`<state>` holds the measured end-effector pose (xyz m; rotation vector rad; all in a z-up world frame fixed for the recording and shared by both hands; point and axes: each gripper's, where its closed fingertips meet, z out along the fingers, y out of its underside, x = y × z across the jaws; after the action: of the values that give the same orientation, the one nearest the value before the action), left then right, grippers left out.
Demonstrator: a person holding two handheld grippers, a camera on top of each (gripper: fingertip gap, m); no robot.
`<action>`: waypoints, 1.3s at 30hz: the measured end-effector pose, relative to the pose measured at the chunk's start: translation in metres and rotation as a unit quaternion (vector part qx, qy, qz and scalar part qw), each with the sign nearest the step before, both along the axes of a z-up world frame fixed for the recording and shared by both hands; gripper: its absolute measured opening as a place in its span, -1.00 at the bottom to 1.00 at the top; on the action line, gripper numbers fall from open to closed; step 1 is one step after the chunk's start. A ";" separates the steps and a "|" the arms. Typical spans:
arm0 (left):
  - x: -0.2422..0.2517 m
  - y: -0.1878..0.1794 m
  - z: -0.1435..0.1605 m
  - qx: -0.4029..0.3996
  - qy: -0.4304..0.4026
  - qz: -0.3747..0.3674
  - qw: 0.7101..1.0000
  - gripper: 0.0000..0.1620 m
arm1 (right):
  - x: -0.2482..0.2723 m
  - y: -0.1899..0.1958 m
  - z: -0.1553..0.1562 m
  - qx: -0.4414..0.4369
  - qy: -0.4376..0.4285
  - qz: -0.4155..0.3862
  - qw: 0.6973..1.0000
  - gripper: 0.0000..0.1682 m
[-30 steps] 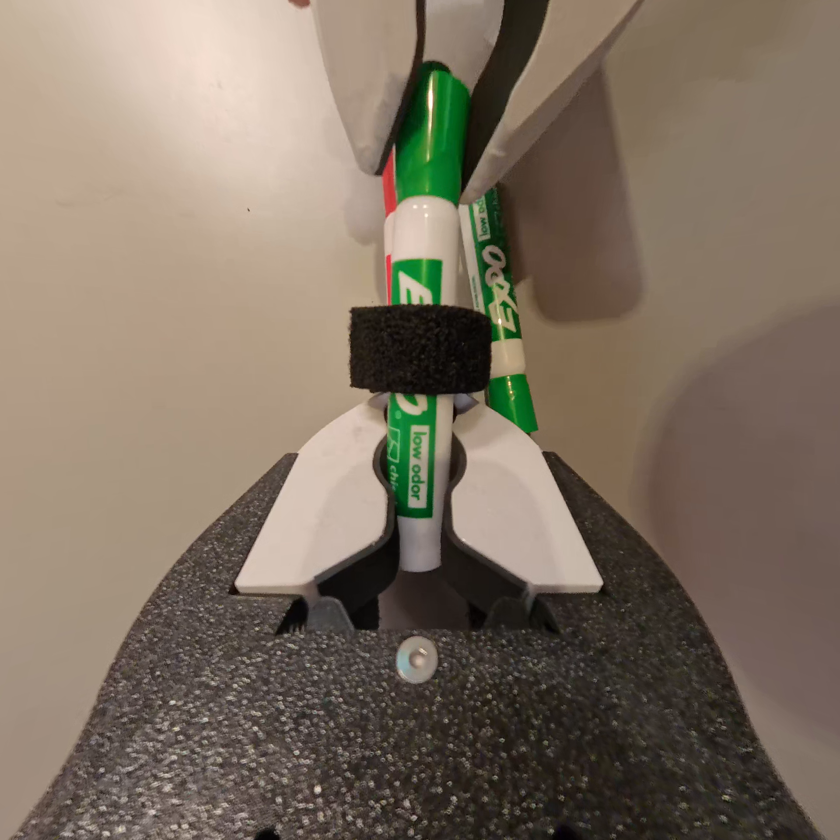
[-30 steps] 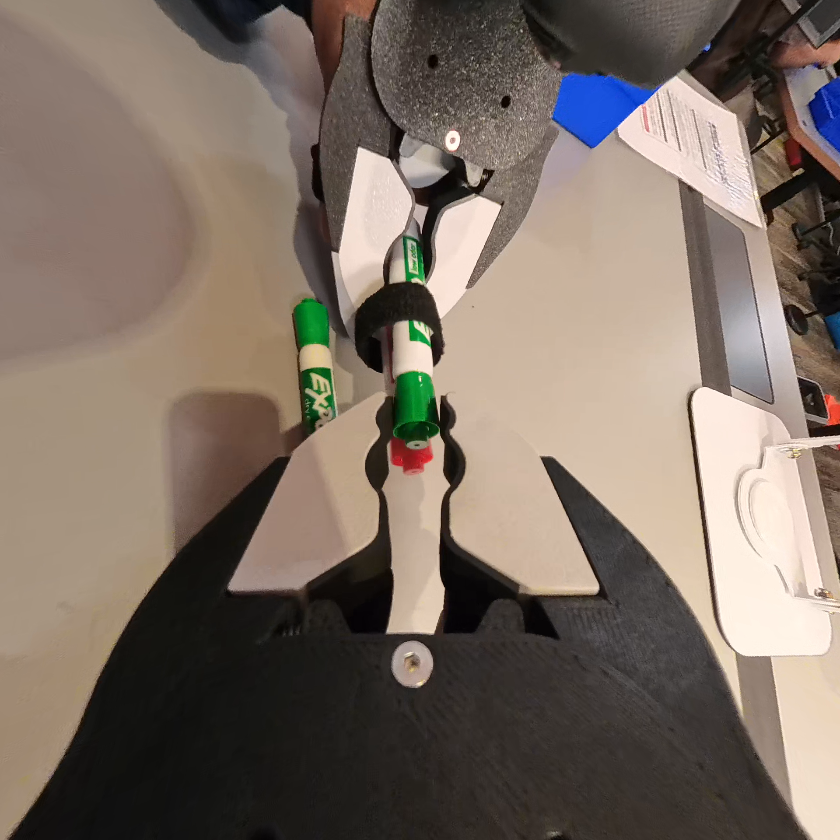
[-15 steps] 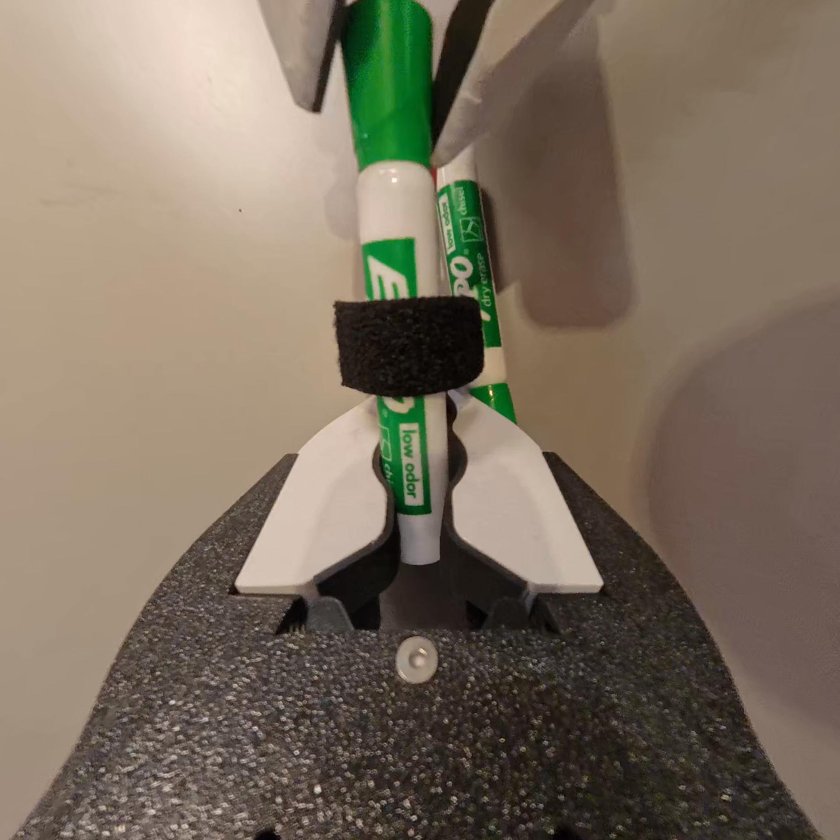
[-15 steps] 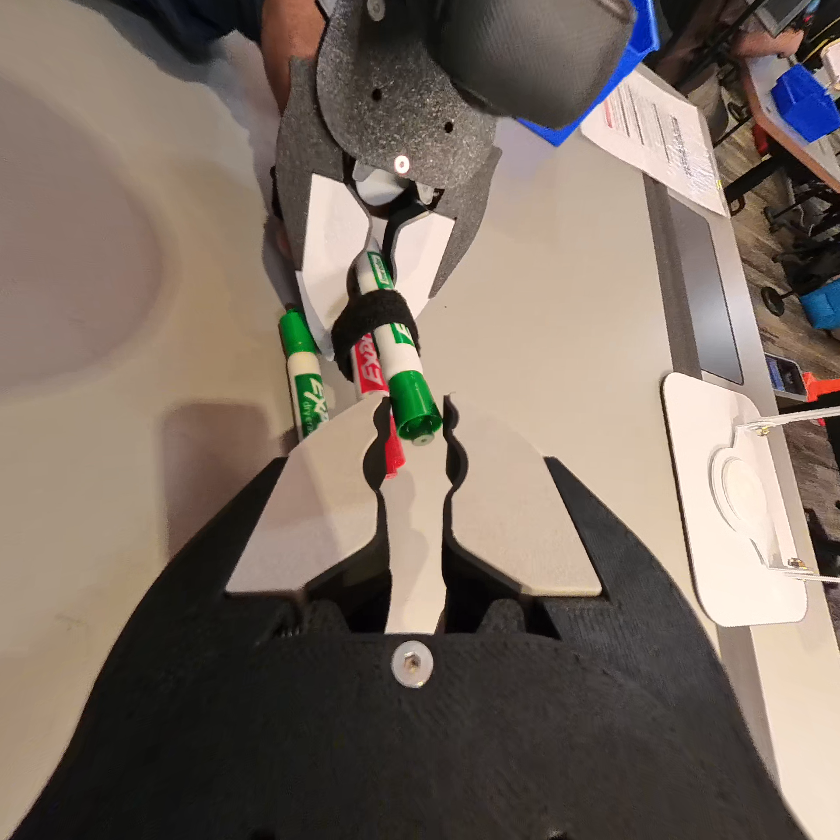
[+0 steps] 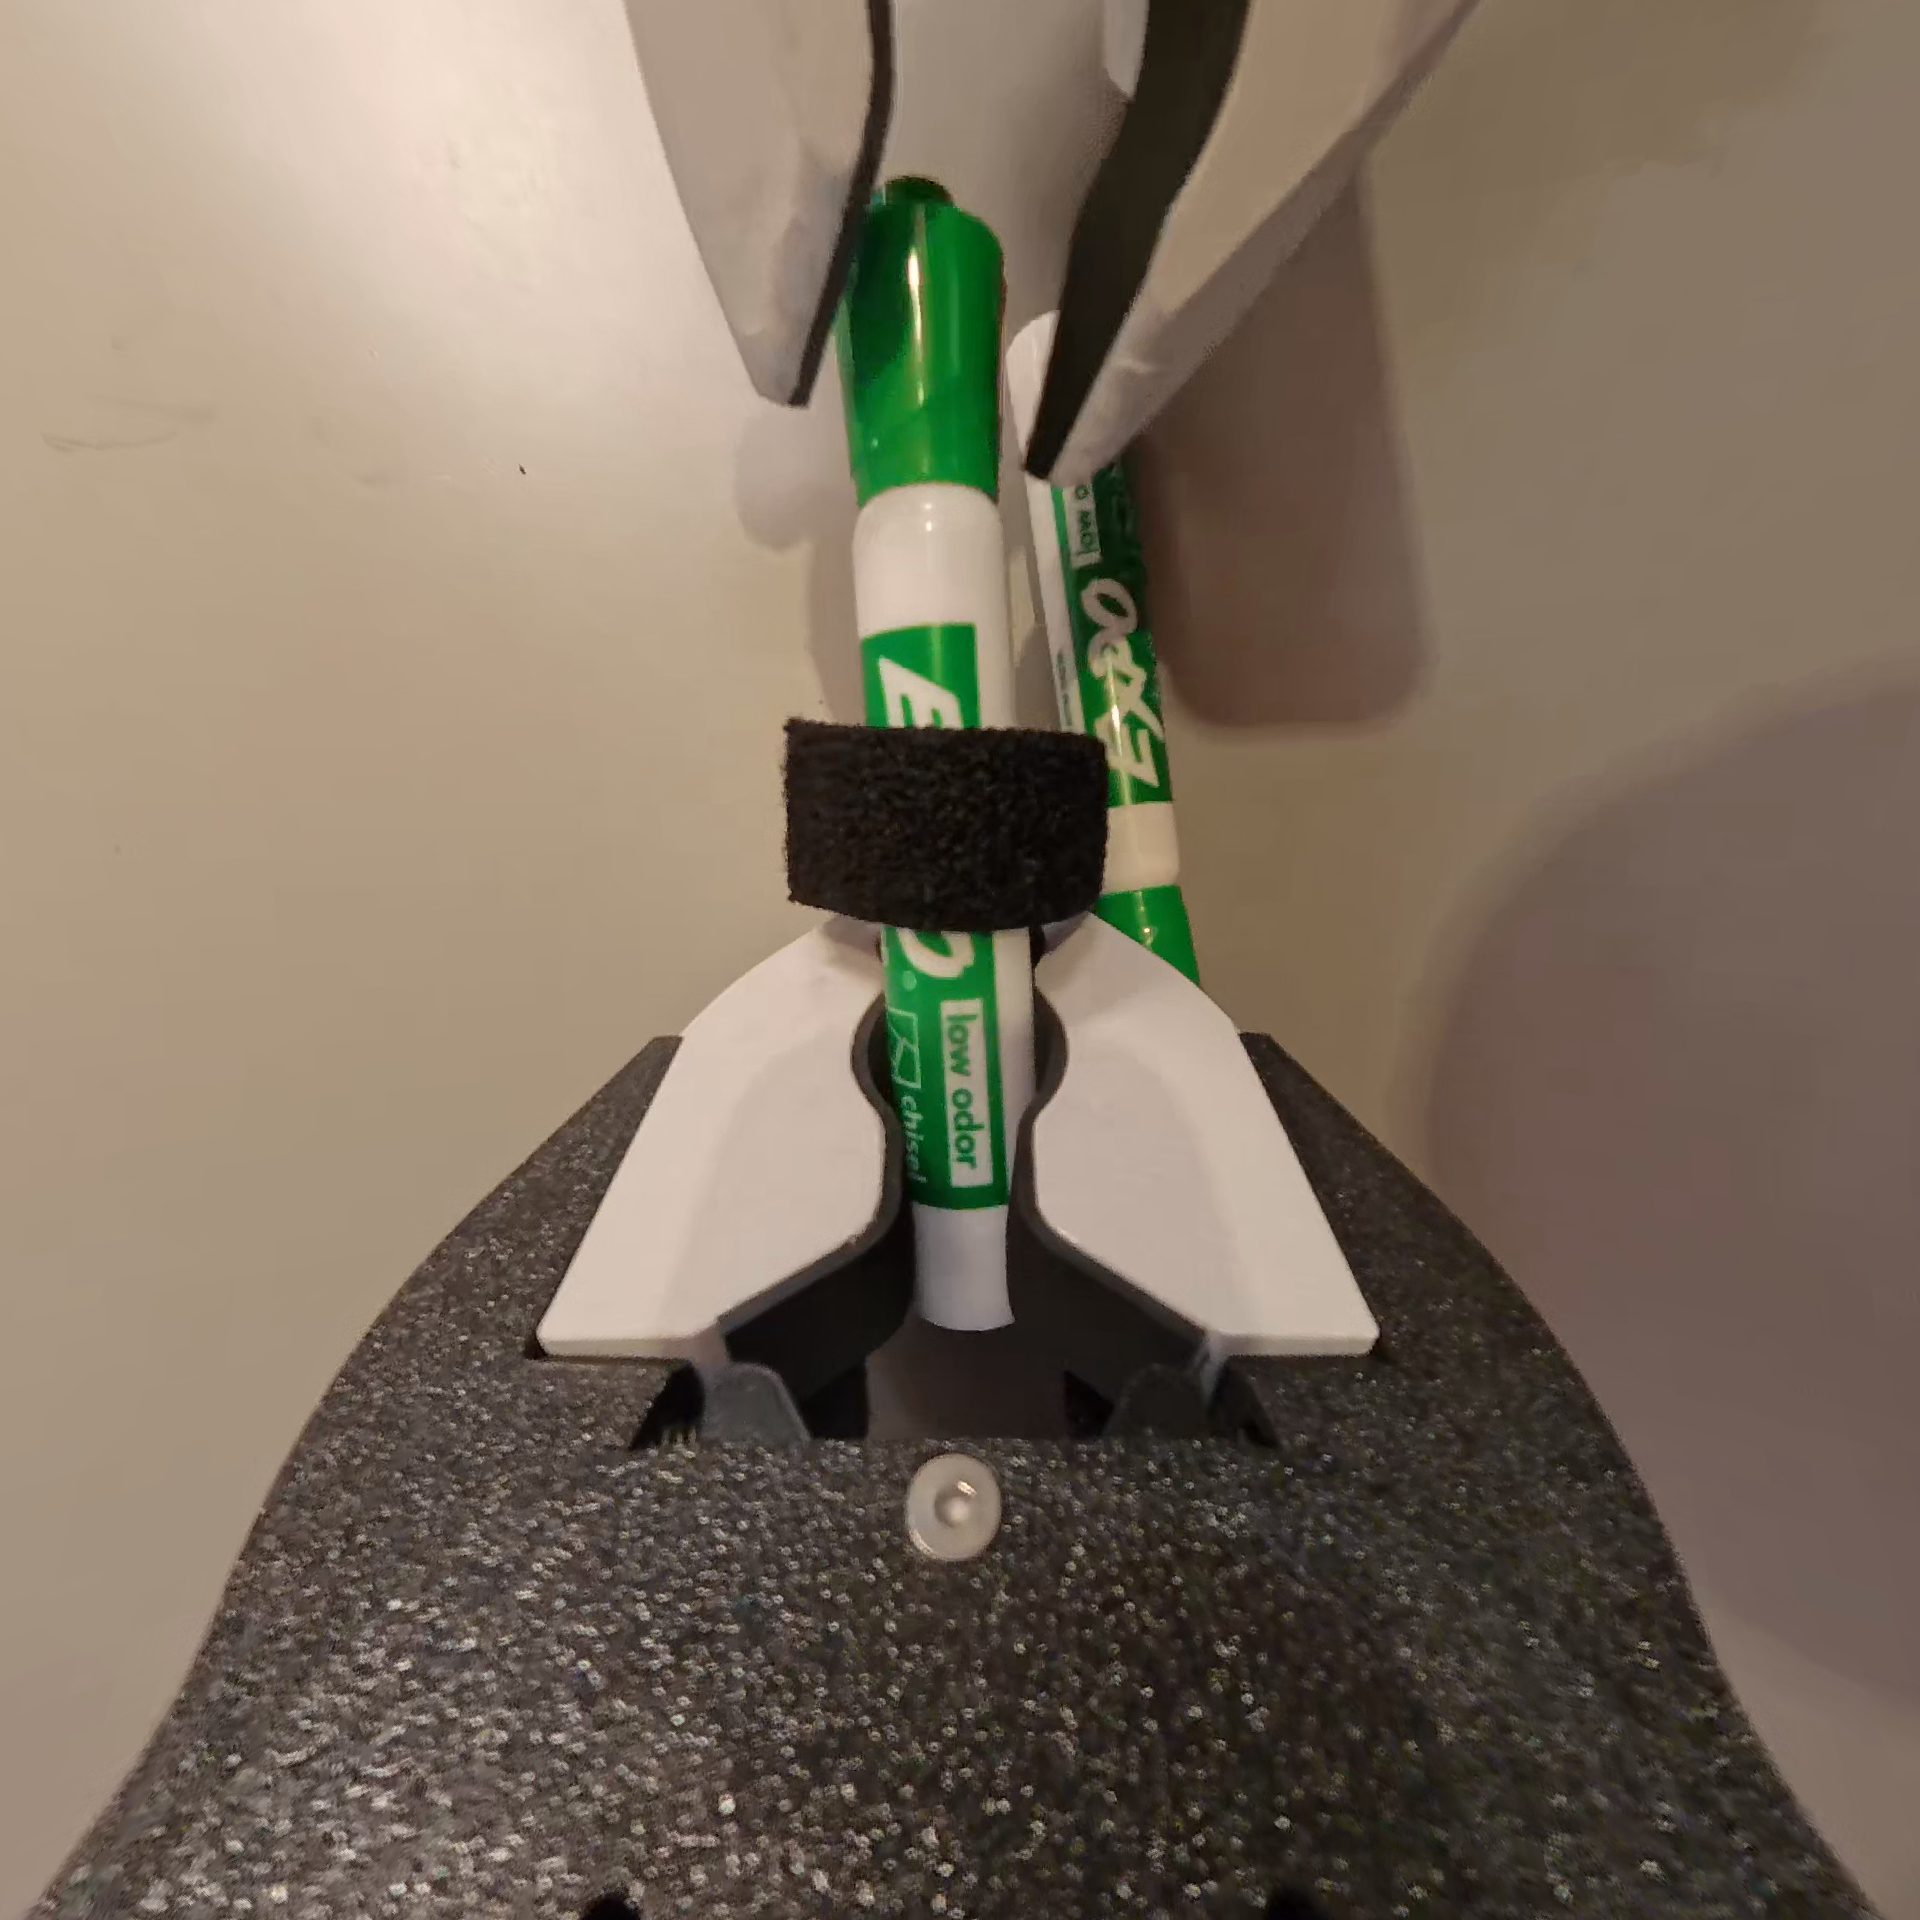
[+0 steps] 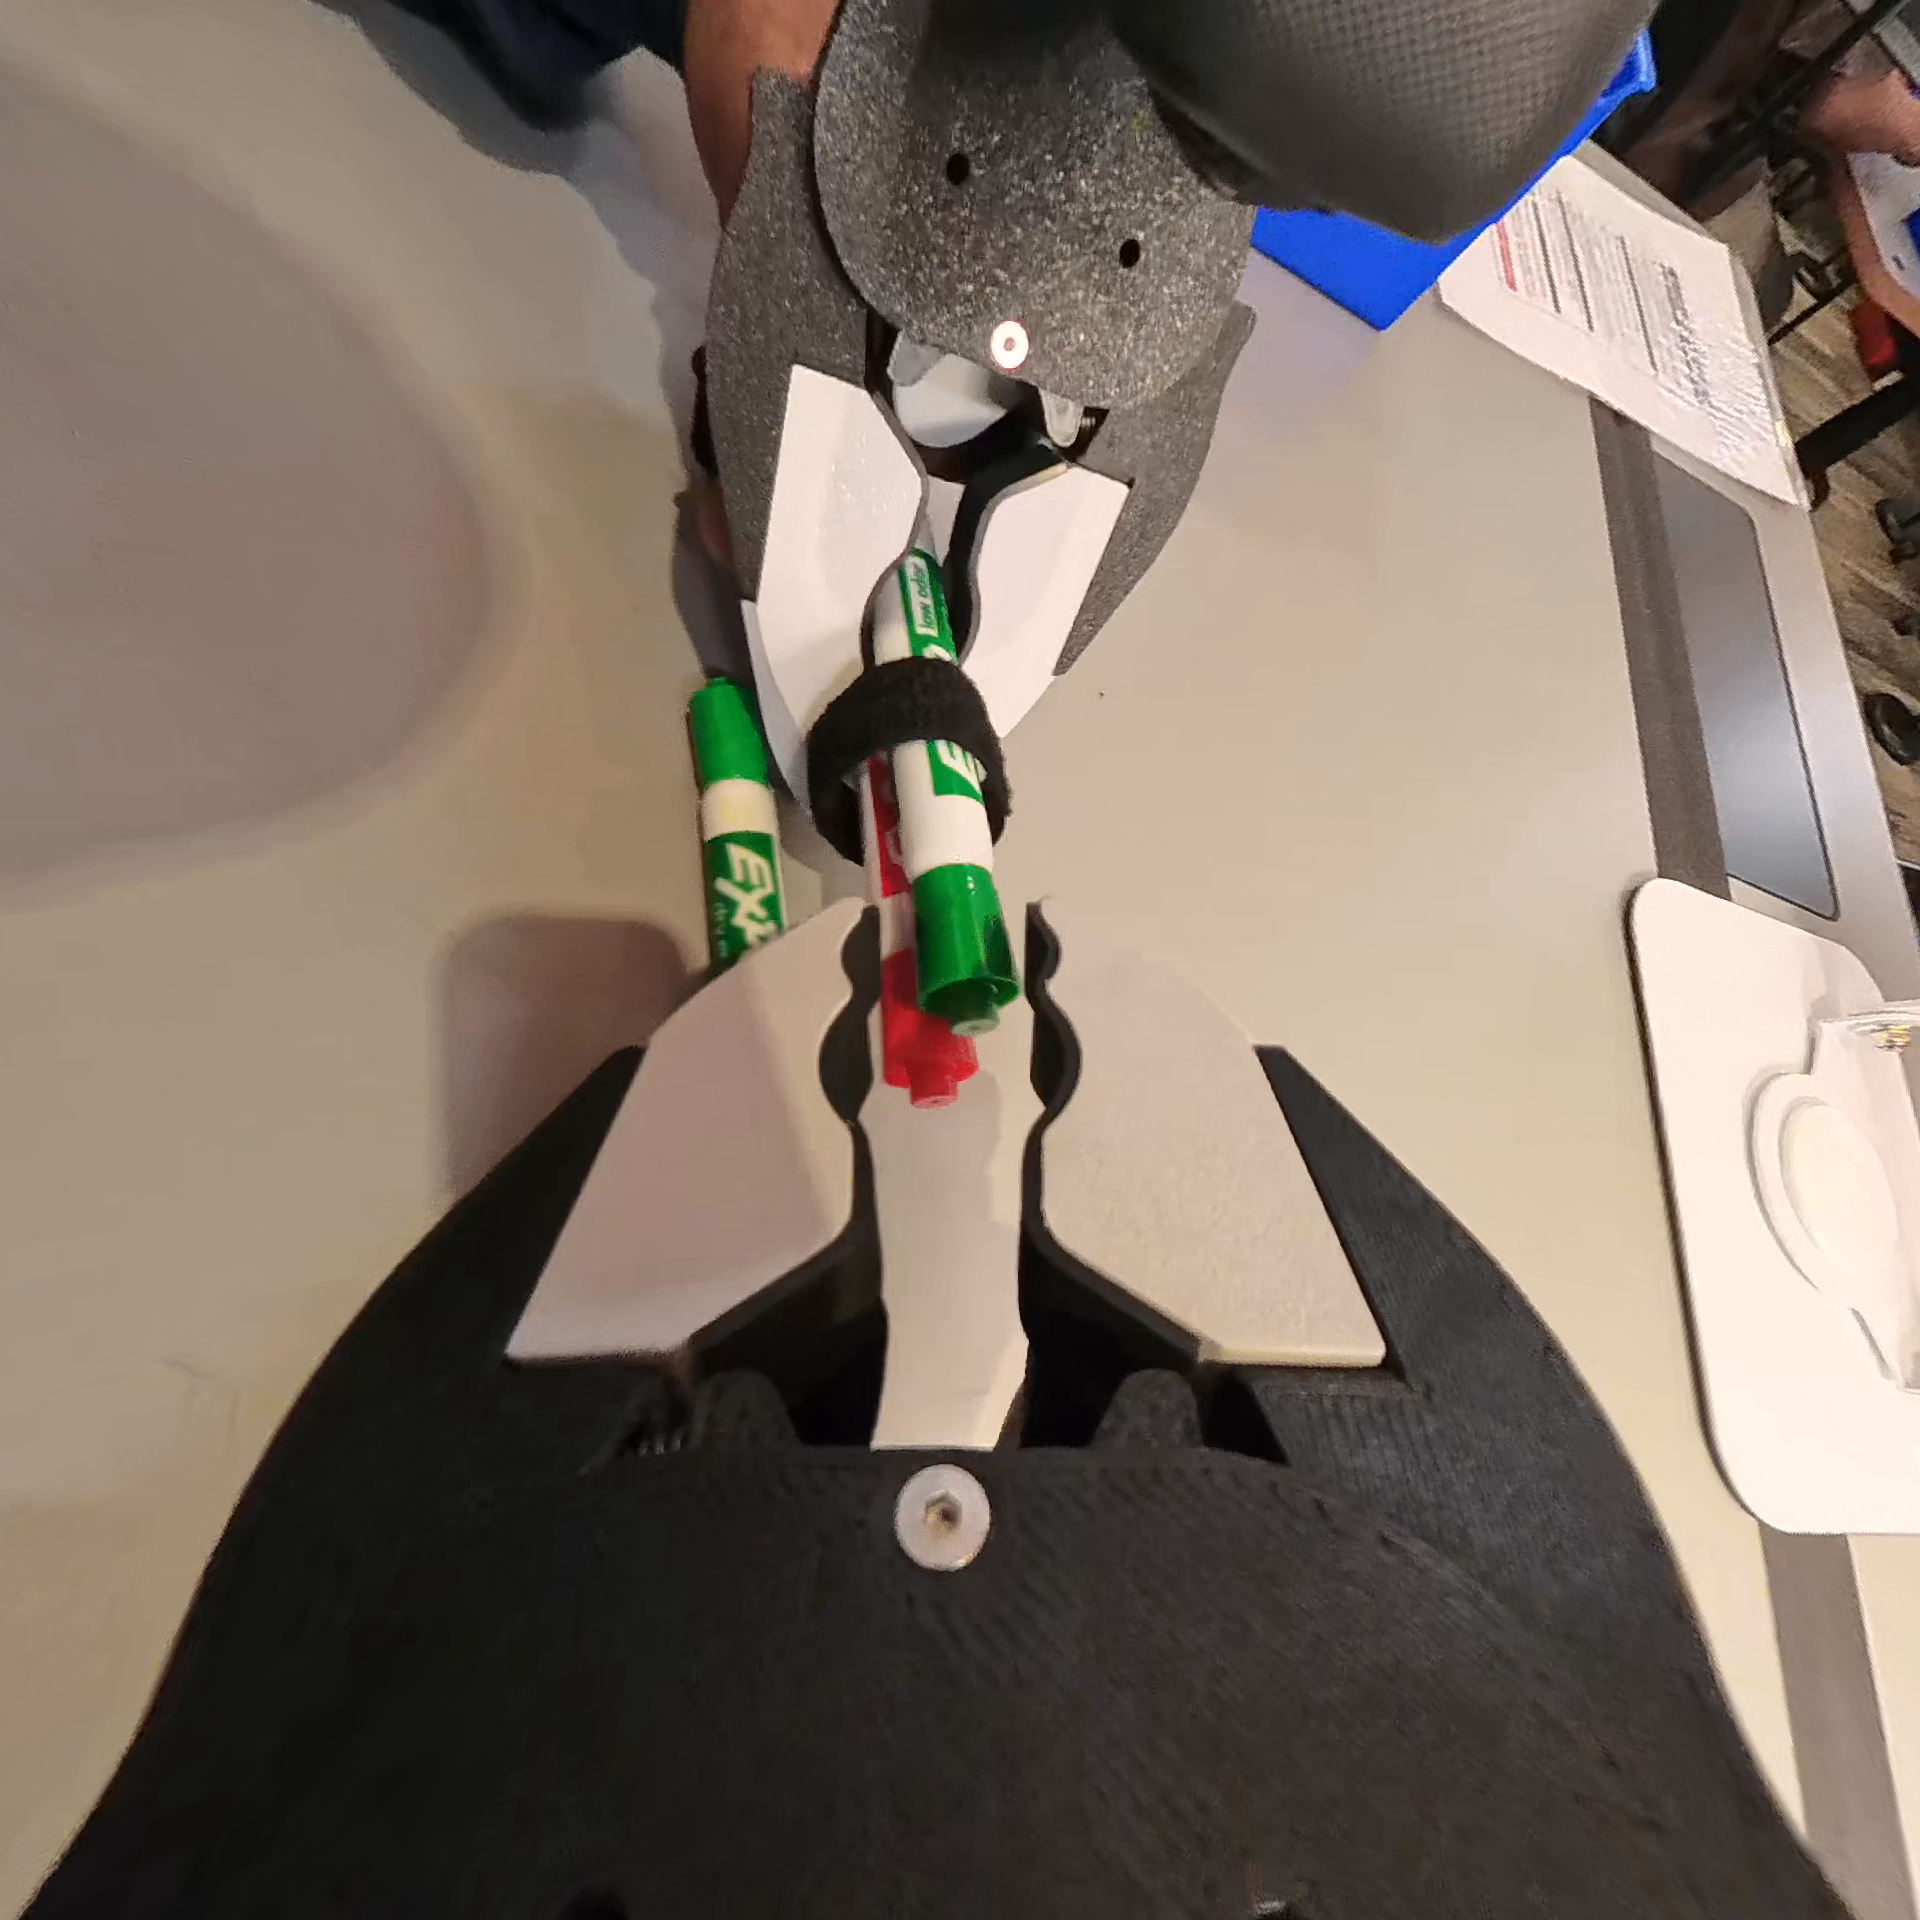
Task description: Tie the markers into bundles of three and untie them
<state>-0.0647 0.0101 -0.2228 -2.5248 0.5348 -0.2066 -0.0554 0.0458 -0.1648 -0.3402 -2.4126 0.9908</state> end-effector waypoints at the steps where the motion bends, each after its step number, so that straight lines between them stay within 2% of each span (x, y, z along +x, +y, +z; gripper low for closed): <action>1: 0.000 0.000 0.000 0.000 -0.001 0.000 1.000 -0.80 | 0.002 -0.001 -0.001 -0.002 -0.005 0.005 1.000 -0.67; 4: 0.001 0.000 0.000 -0.001 -0.002 -0.001 1.000 -0.80 | 0.003 -0.004 -0.004 0.003 -0.013 0.006 1.000 -0.65; 5: 0.002 0.000 0.000 -0.001 -0.002 -0.002 1.000 -0.80 | 0.002 -0.004 -0.005 0.005 -0.013 0.004 1.000 -0.67; 6: 0.002 0.001 0.000 -0.001 -0.005 -0.003 1.000 -0.80 | 0.001 -0.005 -0.005 0.006 -0.013 0.001 1.000 -0.77; 9: 0.003 0.001 0.000 -0.001 -0.009 -0.002 1.000 -0.80 | 0.000 -0.010 -0.005 -0.003 -0.012 0.001 1.000 -0.78; 31: 0.001 0.001 0.001 0.005 -0.007 -0.007 1.000 -0.80 | 0.003 -0.016 0.028 -0.178 -0.017 0.028 0.983 -0.83; 32: 0.002 0.001 0.001 0.002 -0.009 -0.007 1.000 -0.80 | 0.004 -0.015 0.028 -0.181 -0.019 0.028 0.983 -0.84; 33: 0.004 -0.001 0.001 -0.004 -0.011 -0.011 1.000 -0.80 | 0.004 -0.012 0.028 -0.180 -0.019 0.025 0.983 -1.00; 39: 0.004 -0.001 0.001 -0.009 -0.014 -0.004 1.000 -0.80 | 0.005 -0.008 0.019 -0.169 -0.037 0.028 0.985 -1.00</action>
<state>-0.0609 0.0089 -0.2218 -2.5343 0.5359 -0.2497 -0.0499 0.0375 -0.1455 -0.4363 -2.3251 1.4408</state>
